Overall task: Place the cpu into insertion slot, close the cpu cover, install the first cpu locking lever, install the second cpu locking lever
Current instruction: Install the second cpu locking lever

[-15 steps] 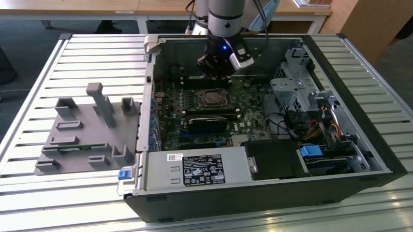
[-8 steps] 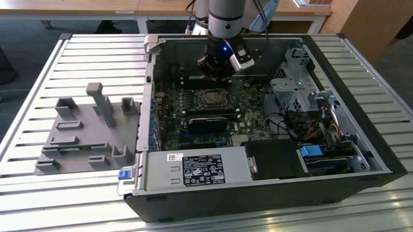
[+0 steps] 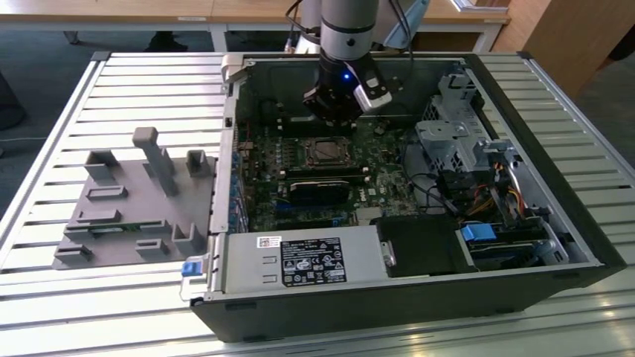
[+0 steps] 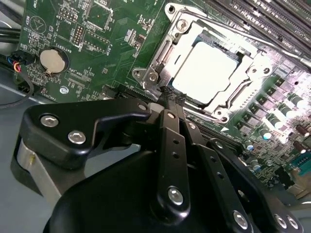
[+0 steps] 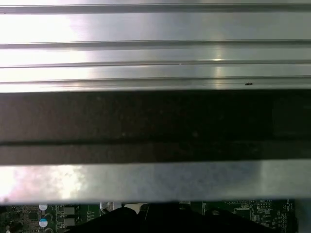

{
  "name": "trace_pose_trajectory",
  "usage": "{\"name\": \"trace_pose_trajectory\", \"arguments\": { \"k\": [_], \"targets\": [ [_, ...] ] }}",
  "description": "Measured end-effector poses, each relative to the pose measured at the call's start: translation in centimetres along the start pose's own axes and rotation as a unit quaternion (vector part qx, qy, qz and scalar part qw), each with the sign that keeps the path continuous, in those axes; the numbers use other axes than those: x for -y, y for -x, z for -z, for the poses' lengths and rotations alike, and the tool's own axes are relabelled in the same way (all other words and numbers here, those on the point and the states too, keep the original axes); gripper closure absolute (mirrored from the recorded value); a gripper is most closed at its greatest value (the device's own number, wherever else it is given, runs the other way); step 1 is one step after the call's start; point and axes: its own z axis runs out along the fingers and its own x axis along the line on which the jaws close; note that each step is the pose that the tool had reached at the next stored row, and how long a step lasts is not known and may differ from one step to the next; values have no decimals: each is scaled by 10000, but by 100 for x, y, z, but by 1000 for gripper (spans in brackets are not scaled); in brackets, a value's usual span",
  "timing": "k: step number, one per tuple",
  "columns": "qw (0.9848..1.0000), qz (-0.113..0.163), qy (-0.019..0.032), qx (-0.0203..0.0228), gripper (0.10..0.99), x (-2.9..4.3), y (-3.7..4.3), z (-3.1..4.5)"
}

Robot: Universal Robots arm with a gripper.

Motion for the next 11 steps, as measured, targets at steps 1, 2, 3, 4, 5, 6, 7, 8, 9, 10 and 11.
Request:
{"name": "trace_pose_trajectory", "arguments": {
  "k": [1,2,3,4,5,6,7,8,9,10,11],
  "targets": [
    [10000,0,0,0,980,6,0,0],
    [10000,0,0,0,980,12,1,0],
    [10000,0,0,0,980,20,2,0],
    [10000,0,0,0,980,28,2,1],
    [10000,0,0,0,980,37,3,1],
    [10000,0,0,0,980,46,3,1],
    [10000,0,0,0,980,56,4,1],
    [10000,0,0,0,980,65,4,2],
    [10000,0,0,0,980,74,5,2],
    [10000,0,0,0,980,83,5,2],
    [10000,0,0,0,980,95,6,2]
  ]
}}
